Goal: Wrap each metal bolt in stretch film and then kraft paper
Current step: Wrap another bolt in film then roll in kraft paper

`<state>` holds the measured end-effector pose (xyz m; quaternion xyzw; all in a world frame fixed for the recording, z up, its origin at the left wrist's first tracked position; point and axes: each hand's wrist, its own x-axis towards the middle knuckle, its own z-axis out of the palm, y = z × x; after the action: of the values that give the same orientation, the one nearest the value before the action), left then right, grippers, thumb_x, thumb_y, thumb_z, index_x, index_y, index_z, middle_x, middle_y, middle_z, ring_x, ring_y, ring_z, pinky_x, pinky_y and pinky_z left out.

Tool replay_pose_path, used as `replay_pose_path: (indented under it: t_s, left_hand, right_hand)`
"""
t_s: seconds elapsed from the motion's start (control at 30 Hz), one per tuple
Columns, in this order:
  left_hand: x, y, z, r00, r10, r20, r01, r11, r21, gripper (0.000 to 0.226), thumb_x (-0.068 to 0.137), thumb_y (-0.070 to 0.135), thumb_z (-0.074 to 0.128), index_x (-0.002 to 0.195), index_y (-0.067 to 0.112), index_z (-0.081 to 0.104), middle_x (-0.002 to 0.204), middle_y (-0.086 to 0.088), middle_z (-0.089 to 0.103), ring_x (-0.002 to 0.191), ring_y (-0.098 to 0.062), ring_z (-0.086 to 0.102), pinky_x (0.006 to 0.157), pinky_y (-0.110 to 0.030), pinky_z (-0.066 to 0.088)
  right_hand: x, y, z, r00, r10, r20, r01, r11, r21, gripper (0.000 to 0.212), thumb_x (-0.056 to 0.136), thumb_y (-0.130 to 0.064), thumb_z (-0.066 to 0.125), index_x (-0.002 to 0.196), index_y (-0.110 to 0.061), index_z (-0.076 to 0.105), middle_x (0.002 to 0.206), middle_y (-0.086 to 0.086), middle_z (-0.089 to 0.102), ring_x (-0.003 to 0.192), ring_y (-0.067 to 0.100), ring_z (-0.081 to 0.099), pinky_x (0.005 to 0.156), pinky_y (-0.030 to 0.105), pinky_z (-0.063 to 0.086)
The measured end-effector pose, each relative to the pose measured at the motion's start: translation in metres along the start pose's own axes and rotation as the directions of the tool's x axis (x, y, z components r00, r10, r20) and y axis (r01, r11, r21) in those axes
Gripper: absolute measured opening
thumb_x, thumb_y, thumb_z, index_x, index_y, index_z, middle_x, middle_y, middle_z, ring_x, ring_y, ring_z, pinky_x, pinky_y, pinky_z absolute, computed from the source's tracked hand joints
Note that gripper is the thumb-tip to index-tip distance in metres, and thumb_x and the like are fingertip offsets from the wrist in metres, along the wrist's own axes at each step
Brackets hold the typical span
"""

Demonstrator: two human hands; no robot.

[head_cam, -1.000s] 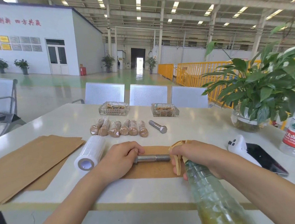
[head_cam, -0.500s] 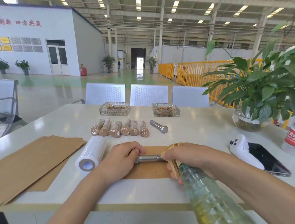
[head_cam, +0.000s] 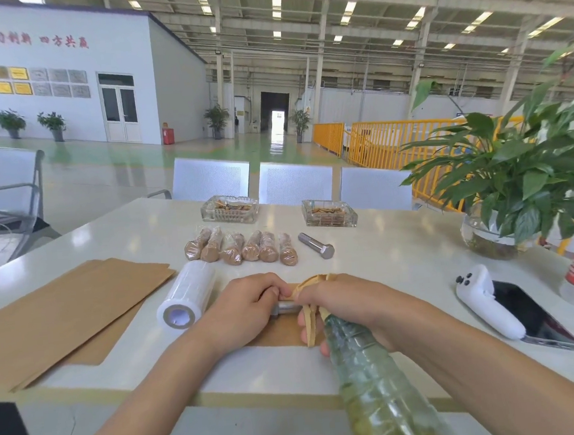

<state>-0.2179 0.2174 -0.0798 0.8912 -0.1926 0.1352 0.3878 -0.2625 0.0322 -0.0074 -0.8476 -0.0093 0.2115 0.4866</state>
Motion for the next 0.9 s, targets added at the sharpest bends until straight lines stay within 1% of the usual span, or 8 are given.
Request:
replay_pose_path:
  t_s: [0.17,0.27,0.43,0.57,0.63,0.77,0.83,0.9]
  left_hand:
    - [0.0,0.001,-0.001,1.0,-0.012,-0.002,0.012,1.0,0.002,0.028,0.103,0.014,0.049,0.096,0.031,0.07,0.089,0.01,0.069,0.086,-0.001,0.058,0.077,-0.015,0.042]
    - [-0.001,0.003,-0.002,1.0,-0.012,-0.005,0.012,1.0,0.022,0.028,0.104,0.016,0.049,0.096,0.032,0.07,0.083,0.013,0.064,0.082,0.006,0.055,0.07,-0.009,0.036]
    - [-0.004,0.007,0.0,1.0,0.015,-0.013,-0.015,1.0,0.02,0.011,0.098,0.025,0.061,0.098,0.029,0.072,0.086,0.013,0.067,0.084,-0.001,0.058,0.072,-0.011,0.042]
    - [-0.005,0.01,-0.001,1.0,0.014,-0.011,-0.014,0.999,0.031,0.019,0.092,0.018,0.064,0.103,0.031,0.071,0.091,0.015,0.068,0.086,-0.002,0.059,0.075,-0.008,0.043]
    - [-0.005,0.011,-0.002,1.0,0.015,-0.004,-0.015,0.999,0.032,0.025,0.09,0.012,0.064,0.105,0.03,0.071,0.095,0.014,0.068,0.09,-0.002,0.06,0.077,-0.007,0.042]
    - [-0.006,0.011,-0.003,1.0,0.027,-0.01,-0.027,0.999,0.023,0.028,0.09,0.008,0.063,0.107,0.028,0.071,0.097,0.012,0.069,0.093,-0.002,0.06,0.079,-0.006,0.042]
    - [-0.006,0.01,-0.003,0.999,0.03,-0.018,-0.03,0.999,0.016,0.028,0.092,0.008,0.062,0.107,0.029,0.071,0.098,0.012,0.069,0.094,-0.002,0.06,0.079,-0.007,0.042]
    - [-0.007,0.01,-0.003,0.999,0.031,-0.022,-0.03,0.999,0.017,0.028,0.093,0.008,0.061,0.108,0.029,0.071,0.098,0.012,0.069,0.095,-0.002,0.06,0.079,-0.006,0.041]
  right_hand:
    - [-0.01,-0.01,-0.023,0.997,-0.038,-0.065,0.043,0.995,0.089,0.024,0.098,-0.036,0.064,0.094,-0.012,0.067,0.071,0.006,0.073,0.045,0.019,0.063,0.044,0.025,0.052]
    - [-0.02,-0.026,-0.062,0.967,-0.148,-0.207,0.174,0.978,0.114,0.028,0.1,-0.038,0.063,0.102,-0.011,0.071,0.094,0.012,0.079,0.05,0.021,0.066,0.05,0.029,0.056]
    - [-0.026,-0.039,-0.125,0.773,-0.26,-0.579,0.353,0.934,0.052,0.031,0.097,-0.049,0.064,0.106,-0.02,0.07,0.108,0.01,0.074,0.072,0.024,0.076,0.06,0.032,0.06]
    - [-0.01,-0.02,-0.152,0.539,-0.381,-0.752,0.156,0.922,-0.355,0.059,0.094,-0.076,0.036,0.11,-0.025,0.06,0.113,0.004,0.065,0.104,0.031,0.061,0.083,0.04,0.045]
    - [-0.002,-0.005,-0.157,0.513,-0.377,-0.771,0.056,0.911,-0.408,0.067,0.093,-0.081,0.026,0.125,-0.029,0.054,0.119,0.015,0.063,0.108,0.039,0.055,0.088,0.047,0.041]
    - [0.014,0.021,-0.157,0.478,-0.329,-0.814,-0.058,0.913,-0.404,0.065,0.095,-0.08,0.025,0.123,-0.028,0.052,0.116,0.021,0.064,0.106,0.043,0.055,0.086,0.051,0.042]
    - [0.018,0.028,-0.159,0.457,-0.287,-0.842,-0.081,0.929,-0.361,0.068,0.094,-0.079,0.029,0.121,-0.022,0.053,0.115,0.02,0.064,0.105,0.042,0.056,0.084,0.049,0.045]
    - [0.018,0.031,-0.163,0.509,-0.221,-0.832,-0.042,0.959,-0.281,0.058,0.092,-0.074,0.044,0.116,-0.022,0.054,0.107,0.012,0.064,0.099,0.038,0.058,0.079,0.05,0.057]
